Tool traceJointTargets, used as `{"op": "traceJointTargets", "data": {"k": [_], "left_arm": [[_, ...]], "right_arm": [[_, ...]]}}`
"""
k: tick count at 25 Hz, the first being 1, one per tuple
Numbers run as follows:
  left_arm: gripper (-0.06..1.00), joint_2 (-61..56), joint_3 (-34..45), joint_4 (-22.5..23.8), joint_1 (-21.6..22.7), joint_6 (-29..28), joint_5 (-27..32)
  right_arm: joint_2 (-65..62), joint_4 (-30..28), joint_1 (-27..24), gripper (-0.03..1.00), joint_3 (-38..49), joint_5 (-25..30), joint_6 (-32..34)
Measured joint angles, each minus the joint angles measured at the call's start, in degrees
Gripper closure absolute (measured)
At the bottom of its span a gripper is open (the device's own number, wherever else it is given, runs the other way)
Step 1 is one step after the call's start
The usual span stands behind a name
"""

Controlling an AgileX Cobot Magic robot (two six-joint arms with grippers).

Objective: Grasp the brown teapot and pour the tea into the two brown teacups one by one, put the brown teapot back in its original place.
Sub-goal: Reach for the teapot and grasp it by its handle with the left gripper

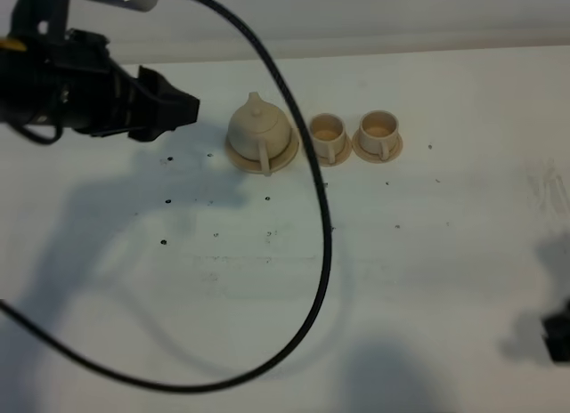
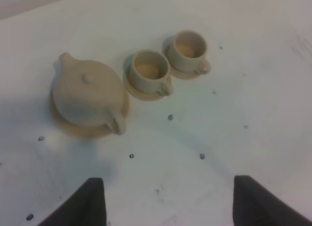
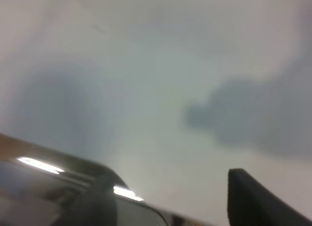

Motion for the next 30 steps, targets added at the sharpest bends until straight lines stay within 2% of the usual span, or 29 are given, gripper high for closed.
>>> {"op": "traceJointTargets", "data": {"k": [6, 13, 21, 30], "left_arm": [[0.39, 7.6, -2.4, 0.1, 0.0, -0.1, -1.0], [0.39, 15.5, -5.4, 0.3, 0.0, -0.5, -1.0], [0.39, 22.7, -8.7, 0.5, 0.0, -2.1, -1.0], [0.39, 28.7, -15.7, 0.7, 0.0, -3.6, 2.7]], "right_arm": [[-15.8, -1.2, 0.0, 0.45, 5.6, 3.2, -0.9], [-32.1, 1.0, 0.0, 0.45, 7.1, 4.0, -2.8], [-37.8, 1.9, -0.6, 0.45, 7.1, 4.1, -2.9], [-42.6, 2.9, -14.5, 0.45, 7.1, 4.1, -2.9]]}}
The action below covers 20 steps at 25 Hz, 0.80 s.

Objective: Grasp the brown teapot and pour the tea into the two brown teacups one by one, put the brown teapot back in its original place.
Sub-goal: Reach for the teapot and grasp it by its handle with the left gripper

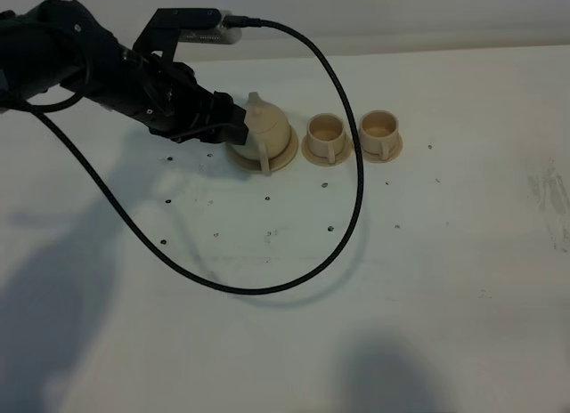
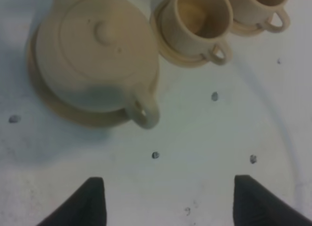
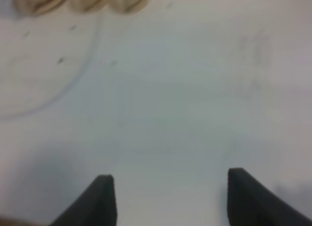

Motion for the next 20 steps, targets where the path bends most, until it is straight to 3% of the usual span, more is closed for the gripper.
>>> {"op": "traceJointTargets", "data": {"k": [5, 14, 20], "left_arm": [[0.39, 1.5, -3.6, 3.6, 0.0, -5.1, 5.1], [0.39, 7.0, -16.9, 22.2, -4.3, -22.4, 17.7], [0.39, 14.2, -27.3, 26.6, -8.6, -28.4, 26.1]], "right_arm": [[-5.7, 0.1, -3.0, 0.45, 0.0, 0.0, 0.0], [-6.8, 1.1, -3.2, 0.45, 0.0, 0.1, 0.1], [-6.8, 1.1, -3.2, 0.45, 0.0, 0.1, 0.1]]}}
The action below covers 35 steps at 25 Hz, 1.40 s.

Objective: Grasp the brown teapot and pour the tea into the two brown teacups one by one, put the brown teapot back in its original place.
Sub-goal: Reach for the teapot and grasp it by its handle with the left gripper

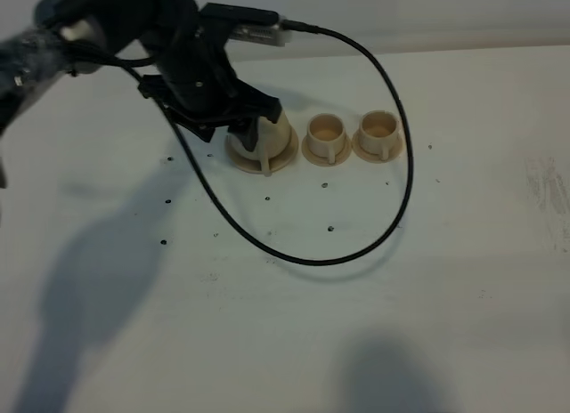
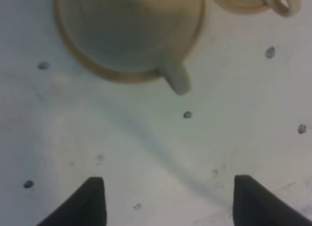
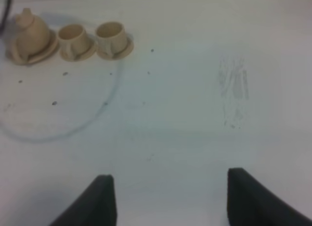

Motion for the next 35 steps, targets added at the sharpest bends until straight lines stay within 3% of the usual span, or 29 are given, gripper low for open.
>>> {"op": "traceJointTargets", "data": {"k": [4, 16, 23, 35], "left_arm": [[0.40, 4.3, -4.7, 1.1, -1.6, -4.0, 4.6], [0.40, 12.0, -16.2, 1.6, -2.9, -14.9, 4.9], [0.40, 13.7, -16.8, 1.2, -2.3, -18.6, 4.9], [0.40, 15.9, -16.8, 0.8, -0.5, -20.2, 4.9]], "right_arm": [[0.0, 0.0, 0.0, 0.45, 0.0, 0.0, 0.0], [0.0, 0.0, 0.0, 0.45, 0.0, 0.0, 0.0], [0.0, 0.0, 0.0, 0.45, 0.0, 0.0, 0.0], [0.0, 0.1, 0.0, 0.45, 0.0, 0.0, -0.2]]}}
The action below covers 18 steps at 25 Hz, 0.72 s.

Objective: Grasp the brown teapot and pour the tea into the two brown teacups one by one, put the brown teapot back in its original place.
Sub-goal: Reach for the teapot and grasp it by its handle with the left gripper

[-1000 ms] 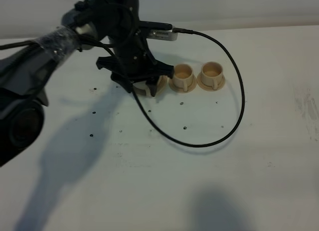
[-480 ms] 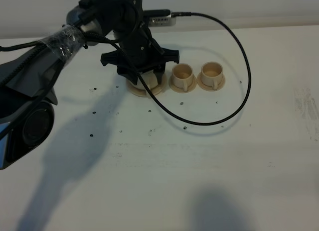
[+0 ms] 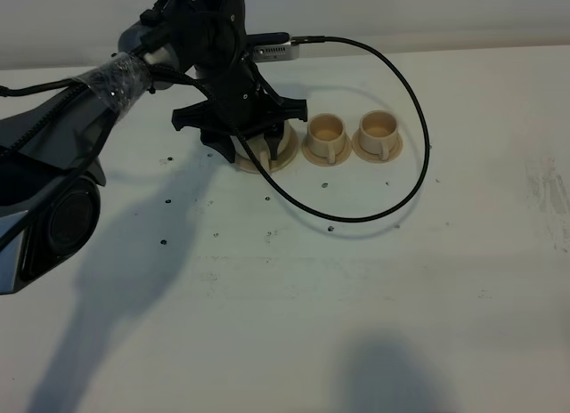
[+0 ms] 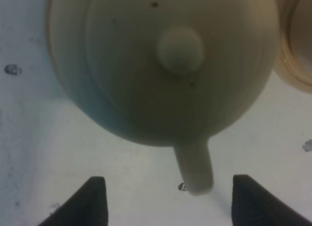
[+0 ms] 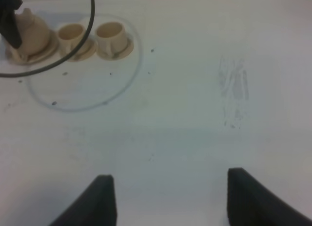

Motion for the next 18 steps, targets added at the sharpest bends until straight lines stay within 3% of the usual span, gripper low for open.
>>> {"op": "traceJointTargets", "data": {"k": [11, 18], "left_arm": [[0.40, 1.1, 0.0, -1.5, 0.1, -0.4, -0.8], [0.52, 1.2, 0.0, -1.4, 0.1, -1.2, -2.2]], "right_arm": [[0.0, 0.1, 0.0, 0.45, 0.0, 0.0, 0.1], [0.0, 0.1, 0.0, 0.45, 0.0, 0.0, 0.0]]}}
